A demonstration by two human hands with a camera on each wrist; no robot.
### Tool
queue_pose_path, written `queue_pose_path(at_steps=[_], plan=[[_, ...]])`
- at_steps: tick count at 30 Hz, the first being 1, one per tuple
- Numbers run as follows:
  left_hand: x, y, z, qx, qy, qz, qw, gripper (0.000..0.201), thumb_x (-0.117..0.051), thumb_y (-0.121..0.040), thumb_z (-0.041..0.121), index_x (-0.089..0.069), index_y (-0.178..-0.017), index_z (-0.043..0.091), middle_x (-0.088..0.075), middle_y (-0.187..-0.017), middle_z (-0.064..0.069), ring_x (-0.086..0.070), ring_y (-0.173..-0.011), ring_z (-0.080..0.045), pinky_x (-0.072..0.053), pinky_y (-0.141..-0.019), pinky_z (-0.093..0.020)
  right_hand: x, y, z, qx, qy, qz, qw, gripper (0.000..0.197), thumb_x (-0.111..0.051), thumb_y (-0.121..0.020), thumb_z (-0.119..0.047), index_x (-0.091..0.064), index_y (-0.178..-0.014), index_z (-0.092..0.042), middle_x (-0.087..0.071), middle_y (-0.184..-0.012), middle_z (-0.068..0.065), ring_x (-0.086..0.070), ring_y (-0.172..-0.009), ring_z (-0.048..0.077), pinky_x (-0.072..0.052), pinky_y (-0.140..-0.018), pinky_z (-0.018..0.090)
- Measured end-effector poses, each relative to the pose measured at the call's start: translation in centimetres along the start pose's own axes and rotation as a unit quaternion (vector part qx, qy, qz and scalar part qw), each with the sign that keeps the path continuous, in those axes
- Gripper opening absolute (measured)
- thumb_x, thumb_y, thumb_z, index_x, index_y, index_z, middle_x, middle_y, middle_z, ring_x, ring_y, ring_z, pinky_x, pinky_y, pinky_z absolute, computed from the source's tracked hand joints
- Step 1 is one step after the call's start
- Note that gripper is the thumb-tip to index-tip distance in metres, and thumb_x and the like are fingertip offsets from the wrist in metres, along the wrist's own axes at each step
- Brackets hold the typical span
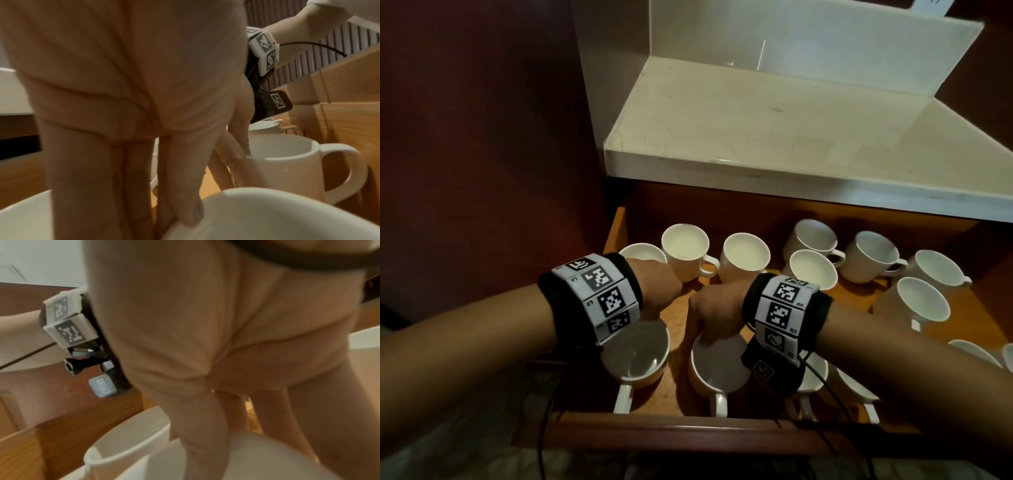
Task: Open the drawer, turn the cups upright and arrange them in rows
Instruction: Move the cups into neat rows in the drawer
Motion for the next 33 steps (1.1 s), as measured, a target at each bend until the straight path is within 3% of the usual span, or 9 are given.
queue_pose_path(at_steps=[5,10,26,33], plan=[[-0.05,-0.27,-0.03,-0.002,-0.02,-0.005,1.0,0.026,-0.054,-0.095,0.014,-0.062,-0.117,0.004,-0.065,-0.121,-0.014,-0.061,-0.112,-0.032,-0.047,-0.094,-0.041,-0.27,-0.32,0.14,-0.013,0.0,0.017,1.0,0.039,-0.061,-0.094,-0.023,-0.06,-0.131,-0.013,-0.064,-0.127,0.006,-0.058,-0.115,0.024,-0.045,-0.096,0.032],[-0.07,-0.29,0.23,-0.005,-0.038,-0.019,0.999,0.028,-0.052,-0.095,0.01,-0.061,-0.121,0.003,-0.061,-0.128,-0.014,-0.058,-0.119,-0.031,-0.045,-0.1,-0.042,-0.31,-0.29,0.13,0.001,-0.008,0.022,1.0,0.039,-0.062,-0.093,-0.022,-0.06,-0.132,-0.015,-0.064,-0.127,0.005,-0.058,-0.115,0.023,-0.045,-0.1,0.035],[-0.16,0.04,0.09,-0.007,-0.052,-0.036,0.998,0.028,-0.052,-0.094,0.007,-0.061,-0.12,-0.001,-0.061,-0.128,-0.017,-0.057,-0.119,-0.037,-0.044,-0.1,-0.047,-0.11,-0.01,0.01,0.005,-0.008,0.024,1.0,0.04,-0.061,-0.094,-0.021,-0.058,-0.134,-0.016,-0.062,-0.131,0.004,-0.056,-0.118,0.022,-0.042,-0.098,0.03],[0.49,0.65,0.34,-0.009,-0.058,-0.019,0.998,0.038,-0.05,-0.096,0.008,-0.049,-0.135,0.003,-0.056,-0.134,-0.014,-0.052,-0.125,-0.033,-0.04,-0.103,-0.042,-0.07,-0.12,-0.05,0.01,0.003,0.022,1.0,0.04,-0.059,-0.095,-0.02,-0.058,-0.135,-0.02,-0.061,-0.132,0.001,-0.055,-0.119,0.02,-0.041,-0.098,0.029]])
Point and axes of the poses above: each hand's wrist, its own y-axis away from the middle knuckle, its own x-axis out of the back of the hand, z = x × y, the point moved 2 cm from there along -y, towards the middle knuckle
